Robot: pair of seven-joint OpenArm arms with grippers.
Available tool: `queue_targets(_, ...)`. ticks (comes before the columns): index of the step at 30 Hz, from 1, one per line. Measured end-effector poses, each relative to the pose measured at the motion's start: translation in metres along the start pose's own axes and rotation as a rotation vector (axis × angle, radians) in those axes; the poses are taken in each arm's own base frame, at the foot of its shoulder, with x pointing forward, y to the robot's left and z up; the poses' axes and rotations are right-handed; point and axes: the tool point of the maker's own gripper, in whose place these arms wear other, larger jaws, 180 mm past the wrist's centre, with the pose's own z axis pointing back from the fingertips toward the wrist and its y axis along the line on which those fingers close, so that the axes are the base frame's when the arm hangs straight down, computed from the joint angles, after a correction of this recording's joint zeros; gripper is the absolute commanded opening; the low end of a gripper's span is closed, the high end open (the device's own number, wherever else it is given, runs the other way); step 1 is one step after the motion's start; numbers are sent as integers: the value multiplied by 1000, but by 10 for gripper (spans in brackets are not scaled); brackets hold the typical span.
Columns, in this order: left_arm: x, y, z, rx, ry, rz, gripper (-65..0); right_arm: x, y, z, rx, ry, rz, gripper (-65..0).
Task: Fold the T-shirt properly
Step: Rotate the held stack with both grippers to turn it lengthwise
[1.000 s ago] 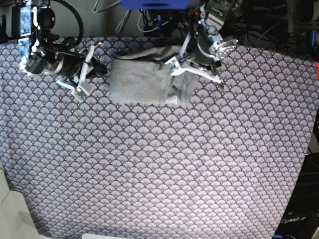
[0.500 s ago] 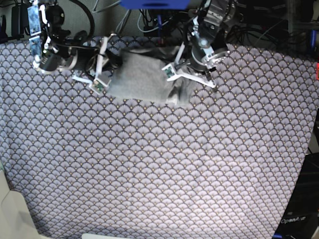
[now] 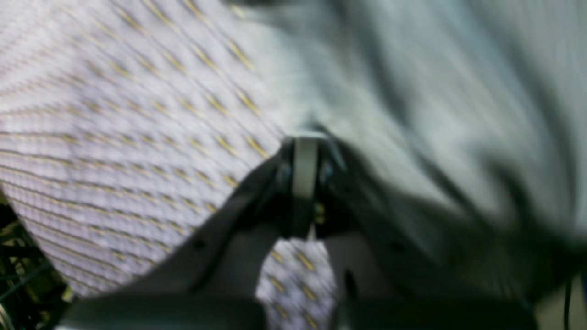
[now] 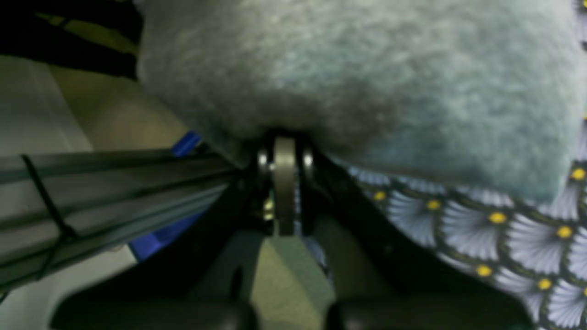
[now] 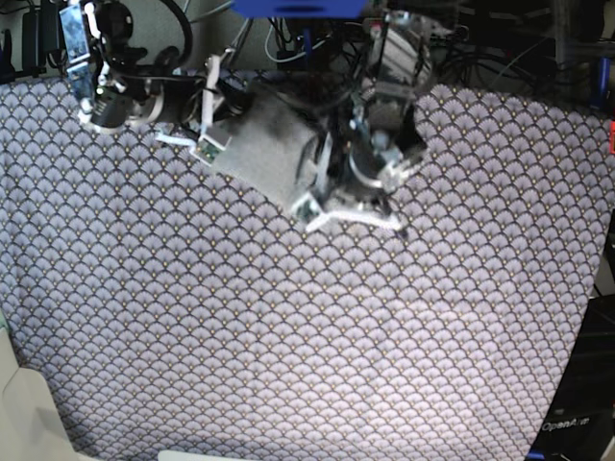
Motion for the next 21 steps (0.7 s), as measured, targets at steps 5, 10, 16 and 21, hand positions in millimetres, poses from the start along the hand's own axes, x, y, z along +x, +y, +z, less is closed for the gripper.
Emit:
queue_targets(5,8,37,-6,63,7,13,-650,0,13,-7,38,7,16,-650)
queue_targets(10,16,48,3,98,-16,16,-650,1,12,-6,36,6,18,-650)
queue_targets(16,-49,51,27,152,167,-16,-650,2,10,-6,31,5,21,-650)
queue_targets(21,-104,37,49,152,296,-66,-650,3,10,-6,30,4,21,-650)
